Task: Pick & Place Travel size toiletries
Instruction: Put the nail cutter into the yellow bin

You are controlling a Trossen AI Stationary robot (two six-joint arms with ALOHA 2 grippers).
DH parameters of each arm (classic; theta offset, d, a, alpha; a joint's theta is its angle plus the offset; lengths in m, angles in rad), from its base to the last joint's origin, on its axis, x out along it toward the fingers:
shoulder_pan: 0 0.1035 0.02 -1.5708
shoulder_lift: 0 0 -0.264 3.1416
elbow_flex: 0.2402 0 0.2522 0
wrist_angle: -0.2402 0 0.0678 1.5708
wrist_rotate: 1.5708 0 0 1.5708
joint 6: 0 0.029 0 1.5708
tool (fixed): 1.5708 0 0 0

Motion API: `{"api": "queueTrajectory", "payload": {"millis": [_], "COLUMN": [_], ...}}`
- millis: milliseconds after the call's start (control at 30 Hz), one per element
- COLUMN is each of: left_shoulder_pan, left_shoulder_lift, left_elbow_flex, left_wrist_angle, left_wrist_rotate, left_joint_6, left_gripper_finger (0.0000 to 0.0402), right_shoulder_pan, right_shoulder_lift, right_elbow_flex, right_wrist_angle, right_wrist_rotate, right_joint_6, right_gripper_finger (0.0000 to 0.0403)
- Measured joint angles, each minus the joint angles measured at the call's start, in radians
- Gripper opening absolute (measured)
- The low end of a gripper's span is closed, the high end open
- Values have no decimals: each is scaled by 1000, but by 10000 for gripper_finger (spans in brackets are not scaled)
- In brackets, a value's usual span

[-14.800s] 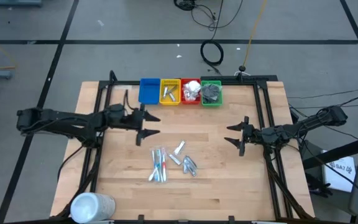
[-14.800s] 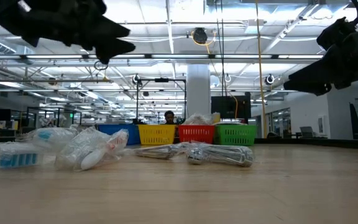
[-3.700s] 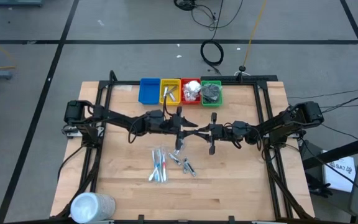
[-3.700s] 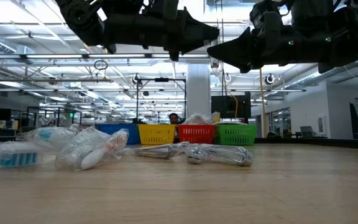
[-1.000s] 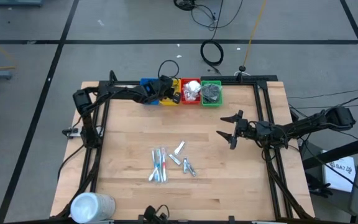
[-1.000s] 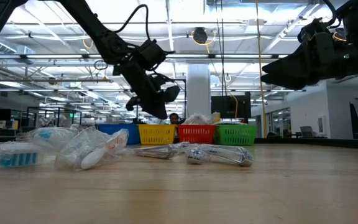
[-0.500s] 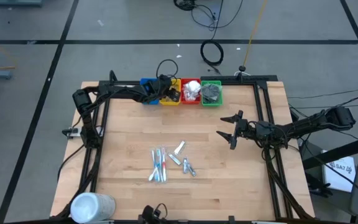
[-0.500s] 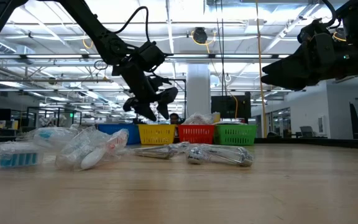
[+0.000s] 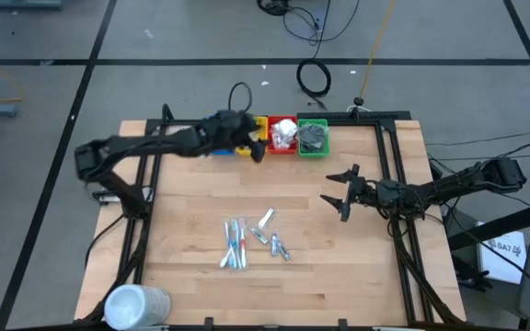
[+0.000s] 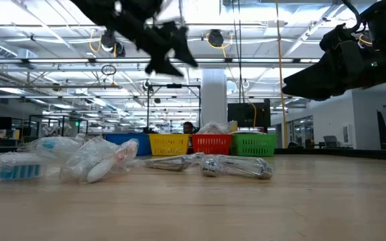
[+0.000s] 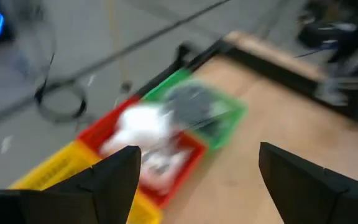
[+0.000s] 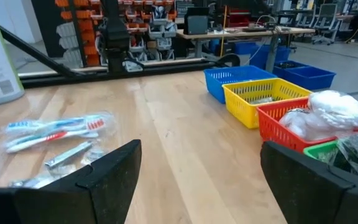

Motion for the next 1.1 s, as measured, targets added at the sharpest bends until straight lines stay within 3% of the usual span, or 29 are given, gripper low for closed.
{"api": "queueTrajectory", "payload": {"millis": [100, 233, 433, 667, 867, 1100], "left_shoulder_pan": [-109, -246, -340, -348, -358, -363], "left_shoulder_lift": [-95, -189, -226, -224, -225, -225], "left_elbow_flex": [-62, -238, -437, -466, -466, -466], "left_wrist_angle": [101, 377, 683, 690, 689, 688], "left_wrist_rotate": [-73, -158, -329, -361, -361, -360], "left_joint_6": [83, 157, 180, 135, 134, 87], "left_gripper_finger": [317, 303, 283, 274, 273, 273], "right_shoulder_pan": [10, 52, 232, 368, 393, 393], "right_shoulder_lift": [0, 10, 188, 583, 879, 992], "right_elbow_flex": [0, 33, 237, 548, 762, 871], "right_wrist_angle": [9, -24, -148, -338, -475, -537], "right_wrist_rotate": [-6, -107, -45, 73, 78, 24], "right_joint_6": [26, 100, 101, 147, 229, 288], "right_gripper_finger": [313, 313, 313, 313, 313, 313]}}
